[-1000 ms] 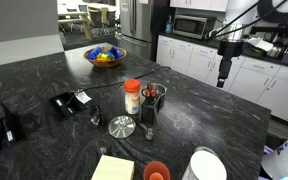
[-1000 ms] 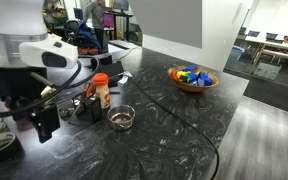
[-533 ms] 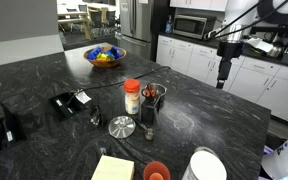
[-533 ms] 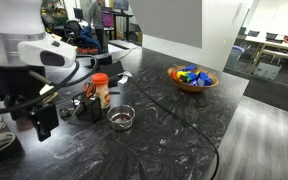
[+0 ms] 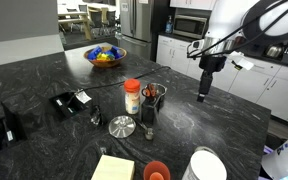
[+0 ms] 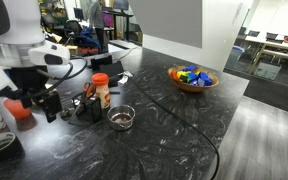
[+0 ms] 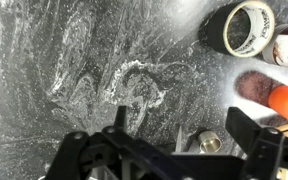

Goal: Put the scissors on the table

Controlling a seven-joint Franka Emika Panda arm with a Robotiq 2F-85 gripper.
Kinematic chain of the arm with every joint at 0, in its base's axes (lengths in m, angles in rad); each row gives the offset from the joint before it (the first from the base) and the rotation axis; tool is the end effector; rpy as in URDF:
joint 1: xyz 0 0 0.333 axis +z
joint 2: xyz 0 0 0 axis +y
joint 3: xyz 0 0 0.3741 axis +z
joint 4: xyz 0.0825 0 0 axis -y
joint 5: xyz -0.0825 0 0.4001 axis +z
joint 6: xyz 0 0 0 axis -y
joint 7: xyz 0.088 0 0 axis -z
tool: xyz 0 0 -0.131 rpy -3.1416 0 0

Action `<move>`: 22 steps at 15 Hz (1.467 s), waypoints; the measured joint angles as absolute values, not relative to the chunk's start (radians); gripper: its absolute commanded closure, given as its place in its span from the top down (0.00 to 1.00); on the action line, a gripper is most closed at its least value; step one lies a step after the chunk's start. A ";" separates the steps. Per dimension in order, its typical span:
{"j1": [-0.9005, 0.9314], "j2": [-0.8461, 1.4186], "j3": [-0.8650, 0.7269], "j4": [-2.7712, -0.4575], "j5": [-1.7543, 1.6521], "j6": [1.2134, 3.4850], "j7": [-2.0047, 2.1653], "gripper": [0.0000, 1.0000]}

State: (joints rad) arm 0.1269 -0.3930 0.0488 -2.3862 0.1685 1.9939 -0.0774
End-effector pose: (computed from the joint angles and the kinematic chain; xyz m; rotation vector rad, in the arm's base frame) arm 0.4112 0.0886 0.4911 -2.9946 -0.2704 0.0082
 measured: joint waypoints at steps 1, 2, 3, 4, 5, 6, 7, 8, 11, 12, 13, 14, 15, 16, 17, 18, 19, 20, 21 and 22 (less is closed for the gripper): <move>0.127 -0.386 0.049 -2.386 0.168 2.000 -0.077 1.00; 0.127 -0.386 0.049 -2.386 0.168 1.999 -0.077 1.00; 0.127 -0.387 0.049 -2.386 0.168 1.999 -0.077 1.00; 0.127 -0.389 0.049 -2.386 0.168 1.998 -0.077 1.00; 0.127 -0.389 0.049 -2.386 0.168 1.998 -0.077 1.00; 0.127 -0.389 0.049 -2.386 0.168 1.998 -0.077 1.00; 0.127 -0.389 0.049 -2.386 0.168 1.998 -0.077 1.00; 0.127 -0.389 0.049 -2.386 0.168 1.998 -0.077 1.00; 0.127 -0.384 0.049 -2.387 0.166 1.998 -0.078 1.00; 0.127 -0.381 0.050 -2.388 0.166 1.999 -0.078 1.00; 0.128 -0.377 0.050 -2.388 0.166 2.002 -0.078 1.00; 0.128 -0.374 0.050 -2.388 0.166 2.010 -0.078 1.00; 0.128 -0.372 0.050 -2.388 0.166 2.026 -0.078 1.00; 0.128 -0.371 0.050 -2.388 0.166 2.049 -0.078 1.00; 0.128 -0.370 0.050 -2.389 0.167 2.074 -0.077 1.00; 0.128 -0.369 0.050 -2.390 0.168 2.098 -0.077 1.00; 0.128 -0.367 0.049 -2.392 0.177 2.122 -0.077 1.00; 0.128 -0.363 0.047 -2.394 0.196 2.147 -0.078 1.00; 0.128 -0.357 0.045 -2.397 0.216 2.172 -0.079 1.00; 0.128 -0.349 0.045 -2.399 0.237 2.196 -0.082 1.00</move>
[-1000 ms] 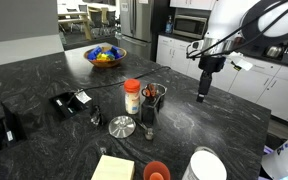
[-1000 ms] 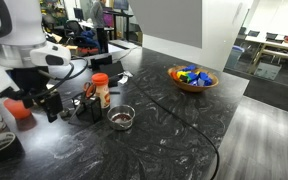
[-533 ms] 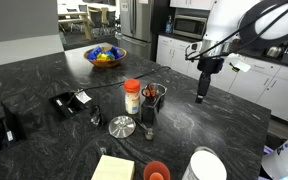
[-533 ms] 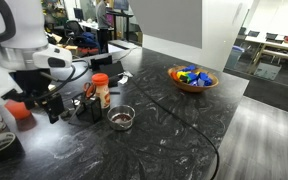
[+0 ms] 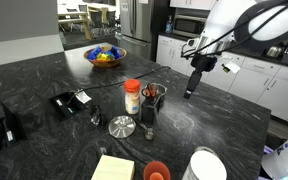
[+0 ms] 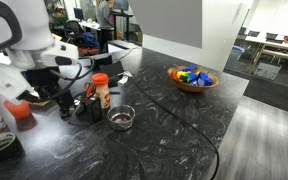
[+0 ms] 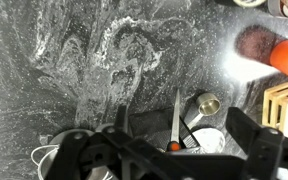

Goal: Put the scissors on the table

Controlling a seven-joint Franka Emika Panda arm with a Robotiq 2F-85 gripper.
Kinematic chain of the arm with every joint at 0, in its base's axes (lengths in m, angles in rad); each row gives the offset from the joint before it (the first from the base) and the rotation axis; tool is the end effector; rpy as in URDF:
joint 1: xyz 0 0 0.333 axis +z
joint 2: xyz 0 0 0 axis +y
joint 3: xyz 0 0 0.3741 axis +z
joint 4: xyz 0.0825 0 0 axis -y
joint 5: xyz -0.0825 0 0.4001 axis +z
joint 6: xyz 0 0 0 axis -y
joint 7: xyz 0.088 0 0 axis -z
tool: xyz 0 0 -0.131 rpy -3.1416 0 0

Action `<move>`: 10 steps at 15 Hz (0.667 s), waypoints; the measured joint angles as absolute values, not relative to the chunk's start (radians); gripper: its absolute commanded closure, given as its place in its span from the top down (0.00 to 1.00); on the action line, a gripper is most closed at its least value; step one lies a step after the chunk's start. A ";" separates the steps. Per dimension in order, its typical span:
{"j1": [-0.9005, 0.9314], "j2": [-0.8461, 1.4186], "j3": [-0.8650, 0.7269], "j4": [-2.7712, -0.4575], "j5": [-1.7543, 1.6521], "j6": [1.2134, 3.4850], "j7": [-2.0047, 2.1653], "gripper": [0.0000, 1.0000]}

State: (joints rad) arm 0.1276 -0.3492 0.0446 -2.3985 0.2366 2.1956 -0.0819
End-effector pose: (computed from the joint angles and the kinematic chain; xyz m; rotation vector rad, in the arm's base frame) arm 0.4406 0.0908 0.4860 -2.9361 -0.1879 -0.2037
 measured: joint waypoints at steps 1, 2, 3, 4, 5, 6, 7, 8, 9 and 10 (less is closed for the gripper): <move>0.128 -0.340 0.045 -2.399 0.257 2.223 -0.087 1.00; 0.132 -0.328 0.045 -2.399 0.275 2.255 -0.092 1.00; 0.135 -0.314 0.045 -2.398 0.282 2.290 -0.096 1.00; 0.137 -0.299 0.046 -2.397 0.282 2.325 -0.096 1.00; 0.139 -0.283 0.050 -2.394 0.275 2.359 -0.097 1.00; 0.139 -0.267 0.055 -2.392 0.255 2.394 -0.096 1.00; 0.139 -0.257 0.056 -2.392 0.251 2.402 -0.094 1.00; 0.139 -0.255 0.056 -2.392 0.251 2.401 -0.094 1.00; 0.139 -0.257 0.056 -2.391 0.251 2.400 -0.094 1.00; 0.139 -0.260 0.055 -2.391 0.251 2.400 -0.094 1.00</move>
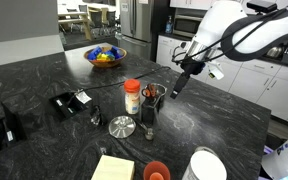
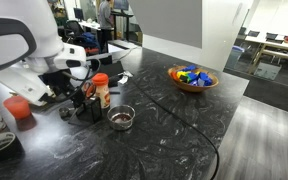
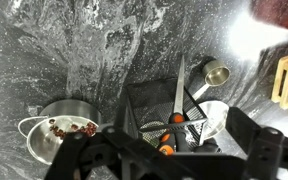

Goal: Put the scissors on the table

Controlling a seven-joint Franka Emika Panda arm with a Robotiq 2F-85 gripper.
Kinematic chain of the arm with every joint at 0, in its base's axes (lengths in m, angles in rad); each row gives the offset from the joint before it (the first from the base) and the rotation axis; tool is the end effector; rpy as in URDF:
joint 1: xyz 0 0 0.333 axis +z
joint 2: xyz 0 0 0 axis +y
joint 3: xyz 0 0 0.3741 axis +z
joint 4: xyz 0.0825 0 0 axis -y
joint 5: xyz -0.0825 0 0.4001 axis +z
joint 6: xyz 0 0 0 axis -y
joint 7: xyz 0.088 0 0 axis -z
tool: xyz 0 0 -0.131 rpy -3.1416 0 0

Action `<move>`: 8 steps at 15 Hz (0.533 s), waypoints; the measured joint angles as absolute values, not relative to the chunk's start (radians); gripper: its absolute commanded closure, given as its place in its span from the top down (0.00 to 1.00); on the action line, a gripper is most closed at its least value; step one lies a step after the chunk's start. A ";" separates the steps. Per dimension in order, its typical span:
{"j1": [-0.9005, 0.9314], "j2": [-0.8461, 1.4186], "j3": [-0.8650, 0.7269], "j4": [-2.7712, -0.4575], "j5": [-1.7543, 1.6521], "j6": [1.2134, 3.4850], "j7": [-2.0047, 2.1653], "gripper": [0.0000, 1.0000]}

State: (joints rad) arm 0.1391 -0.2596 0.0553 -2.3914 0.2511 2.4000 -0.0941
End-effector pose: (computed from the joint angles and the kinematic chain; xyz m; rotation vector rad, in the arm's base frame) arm 0.4759 0.1007 0.4701 -2.9196 -0.1840 -0.3808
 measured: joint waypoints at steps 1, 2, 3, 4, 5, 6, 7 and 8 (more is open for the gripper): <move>0.139 -0.260 0.055 -2.391 0.251 2.400 -0.094 1.00; 0.139 -0.260 0.055 -2.391 0.251 2.400 -0.094 1.00; 0.139 -0.260 0.055 -2.391 0.251 2.400 -0.094 1.00; 0.139 -0.259 0.055 -2.391 0.251 2.401 -0.093 1.00; 0.139 -0.258 0.055 -2.391 0.250 2.408 -0.087 1.00; 0.138 -0.255 0.056 -2.391 0.237 2.423 -0.072 1.00; 0.136 -0.251 0.056 -2.392 0.219 2.447 -0.051 1.00; 0.136 -0.246 0.056 -2.392 0.202 2.474 -0.034 1.00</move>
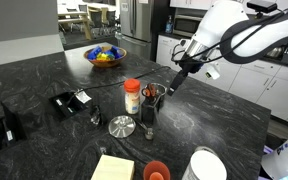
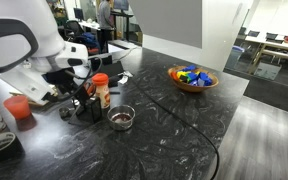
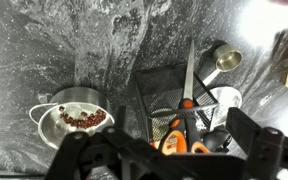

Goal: Put the scissors on the table

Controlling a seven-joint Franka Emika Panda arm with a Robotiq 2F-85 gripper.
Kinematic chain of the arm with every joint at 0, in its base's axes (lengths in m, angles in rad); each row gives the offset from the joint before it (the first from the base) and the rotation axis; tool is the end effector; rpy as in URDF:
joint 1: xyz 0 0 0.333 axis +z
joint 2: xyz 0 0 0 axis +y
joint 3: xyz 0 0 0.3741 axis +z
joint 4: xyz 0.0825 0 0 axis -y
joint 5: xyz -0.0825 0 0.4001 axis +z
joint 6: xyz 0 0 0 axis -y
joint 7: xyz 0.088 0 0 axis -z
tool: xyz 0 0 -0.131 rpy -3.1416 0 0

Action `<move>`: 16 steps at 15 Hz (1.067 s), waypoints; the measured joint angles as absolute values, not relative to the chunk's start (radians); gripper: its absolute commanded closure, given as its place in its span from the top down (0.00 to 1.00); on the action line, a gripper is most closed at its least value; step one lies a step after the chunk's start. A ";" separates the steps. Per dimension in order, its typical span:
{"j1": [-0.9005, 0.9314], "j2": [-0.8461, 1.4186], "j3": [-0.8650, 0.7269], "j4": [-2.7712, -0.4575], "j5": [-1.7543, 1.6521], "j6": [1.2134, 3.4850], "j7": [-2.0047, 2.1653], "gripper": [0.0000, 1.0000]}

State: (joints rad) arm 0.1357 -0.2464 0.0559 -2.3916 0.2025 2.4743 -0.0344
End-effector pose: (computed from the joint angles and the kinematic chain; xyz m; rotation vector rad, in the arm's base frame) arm 0.4856 0.0977 0.4722 -2.9402 -0.1296 -0.4709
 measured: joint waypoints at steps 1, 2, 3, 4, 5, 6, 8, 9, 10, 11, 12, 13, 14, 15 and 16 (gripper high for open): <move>0.135 -0.239 0.056 -2.392 0.187 2.504 -0.018 1.00; 0.135 -0.230 0.057 -2.392 0.170 2.535 -0.002 1.00; 0.135 -0.218 0.057 -2.391 0.160 2.563 0.011 1.00; 0.135 -0.205 0.057 -2.391 0.156 2.588 0.018 1.00; 0.134 -0.191 0.057 -2.391 0.147 2.610 0.026 1.00; 0.131 -0.176 0.057 -2.391 0.132 2.634 0.037 1.00; 0.122 -0.145 0.057 -2.390 0.101 2.676 0.062 1.00; 0.116 -0.132 0.057 -2.389 0.086 2.695 0.072 1.00; 0.112 -0.120 0.057 -2.387 0.079 2.714 0.078 1.00; 0.110 -0.110 0.057 -2.383 0.074 2.727 0.080 1.00; 0.108 -0.102 0.057 -2.378 0.071 2.738 0.083 1.00; 0.108 -0.094 0.057 -2.374 0.067 2.747 0.087 1.00; 0.107 -0.087 0.057 -2.371 0.064 2.751 0.093 1.00; 0.106 -0.080 0.057 -2.367 0.064 2.753 0.096 1.00; 0.106 -0.074 0.057 -2.364 0.063 2.754 0.100 1.00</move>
